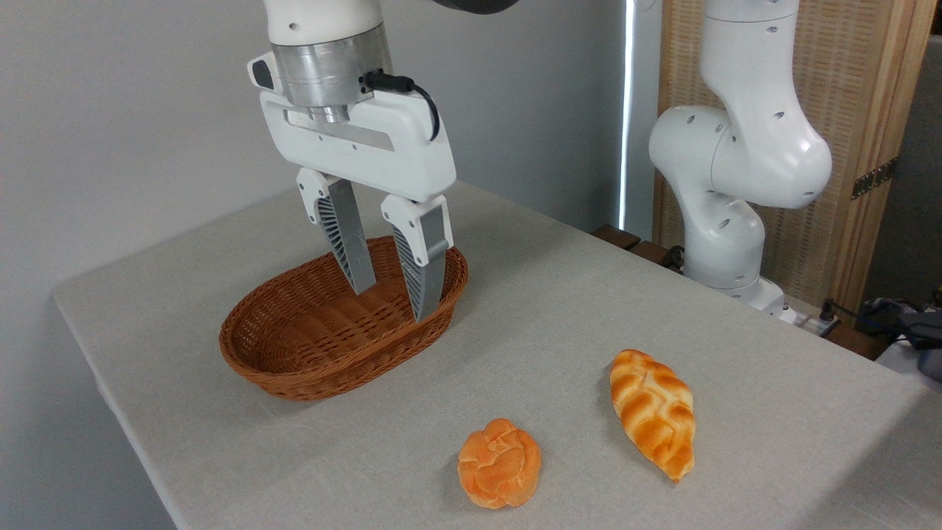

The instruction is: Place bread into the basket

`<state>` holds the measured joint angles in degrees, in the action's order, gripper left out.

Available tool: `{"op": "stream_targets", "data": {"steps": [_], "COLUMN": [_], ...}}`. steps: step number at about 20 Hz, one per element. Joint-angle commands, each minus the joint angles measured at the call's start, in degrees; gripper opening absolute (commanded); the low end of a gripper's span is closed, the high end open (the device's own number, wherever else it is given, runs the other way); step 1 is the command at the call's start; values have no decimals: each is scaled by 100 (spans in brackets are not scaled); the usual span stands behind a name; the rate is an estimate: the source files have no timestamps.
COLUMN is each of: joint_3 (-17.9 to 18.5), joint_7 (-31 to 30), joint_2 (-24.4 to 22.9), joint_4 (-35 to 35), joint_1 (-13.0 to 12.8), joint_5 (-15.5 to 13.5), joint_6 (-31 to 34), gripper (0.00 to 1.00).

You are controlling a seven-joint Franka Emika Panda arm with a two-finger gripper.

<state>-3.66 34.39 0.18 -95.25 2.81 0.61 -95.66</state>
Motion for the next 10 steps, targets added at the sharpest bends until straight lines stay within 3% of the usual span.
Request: {"op": "stream_targets", "data": {"steps": [1,10], "joint_3": [67,41], "joint_7": [156,164], "joint_2": [-122,-255], "joint_4": [-98,-99], "joint_1": [227,220], "joint_5": [-69,-122], "joint_6": [-119,-67], "gripper": [100,100]}}
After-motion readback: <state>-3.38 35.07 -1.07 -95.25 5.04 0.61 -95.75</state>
